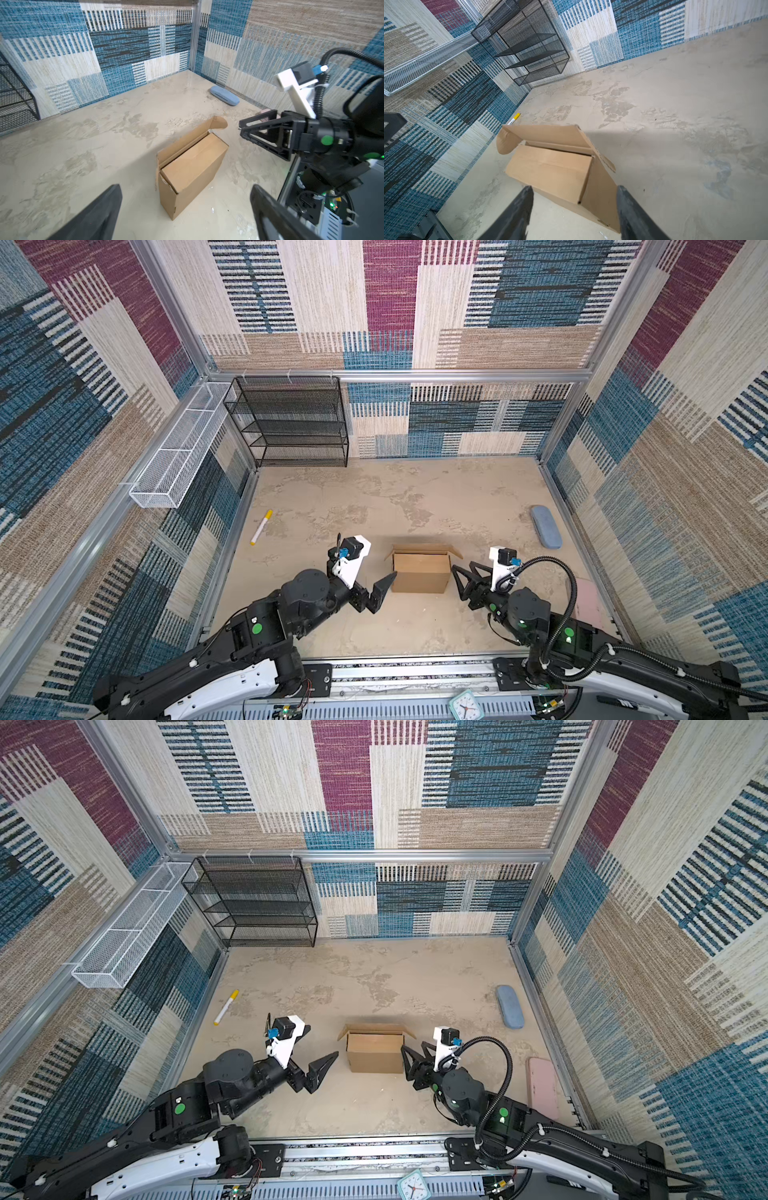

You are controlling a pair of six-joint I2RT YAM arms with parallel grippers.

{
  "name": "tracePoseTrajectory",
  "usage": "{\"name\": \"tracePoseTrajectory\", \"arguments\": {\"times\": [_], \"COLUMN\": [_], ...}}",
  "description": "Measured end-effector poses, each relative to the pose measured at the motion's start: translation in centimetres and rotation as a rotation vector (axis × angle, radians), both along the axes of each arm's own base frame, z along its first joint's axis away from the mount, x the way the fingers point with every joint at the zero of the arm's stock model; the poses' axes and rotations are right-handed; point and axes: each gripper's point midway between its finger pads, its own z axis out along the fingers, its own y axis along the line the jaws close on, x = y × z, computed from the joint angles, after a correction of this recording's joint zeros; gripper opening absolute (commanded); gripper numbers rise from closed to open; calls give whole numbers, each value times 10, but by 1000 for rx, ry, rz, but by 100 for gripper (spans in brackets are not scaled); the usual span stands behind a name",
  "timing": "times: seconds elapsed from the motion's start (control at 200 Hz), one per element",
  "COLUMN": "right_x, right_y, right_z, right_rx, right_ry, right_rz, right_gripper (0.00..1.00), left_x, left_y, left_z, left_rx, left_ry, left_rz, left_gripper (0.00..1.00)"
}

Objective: Fold the paper box

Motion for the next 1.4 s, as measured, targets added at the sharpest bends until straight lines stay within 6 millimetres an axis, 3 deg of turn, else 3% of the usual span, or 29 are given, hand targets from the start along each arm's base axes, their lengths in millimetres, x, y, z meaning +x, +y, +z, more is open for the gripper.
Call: {"name": "tracePoseTrajectory", "arguments": {"times": [0.225,0.391,0.556,0.741,0.971,1.117,1.397], "right_x": [4,17,40,49,48,48,49], "right_y": [3,2,-11,-2,5,4,8], "right_z": [41,64,52,39,30,21,15], "right_rx": [-127,-241,-357,-405,-397,-402,-409], "right_ry": [33,43,122,195,238,284,312], "right_rz": [7,3,-4,98,201,234,266], "right_gripper": [67,67,65,57,56,48,46], "left_x": [27,31,31,33,35,36,40], "left_y": [19,15,4,4,-3,-10,-16], "left_z": [-8,-25,-38,-56,-65,-72,-78], "left_rx": [111,162,193,233,224,222,231], "left_ry": [155,273,352,424,487,530,575], "left_rz": [54,12,-55,-99,-148,-177,-193], "left_gripper": [93,91,84,78,71,60,55]}}
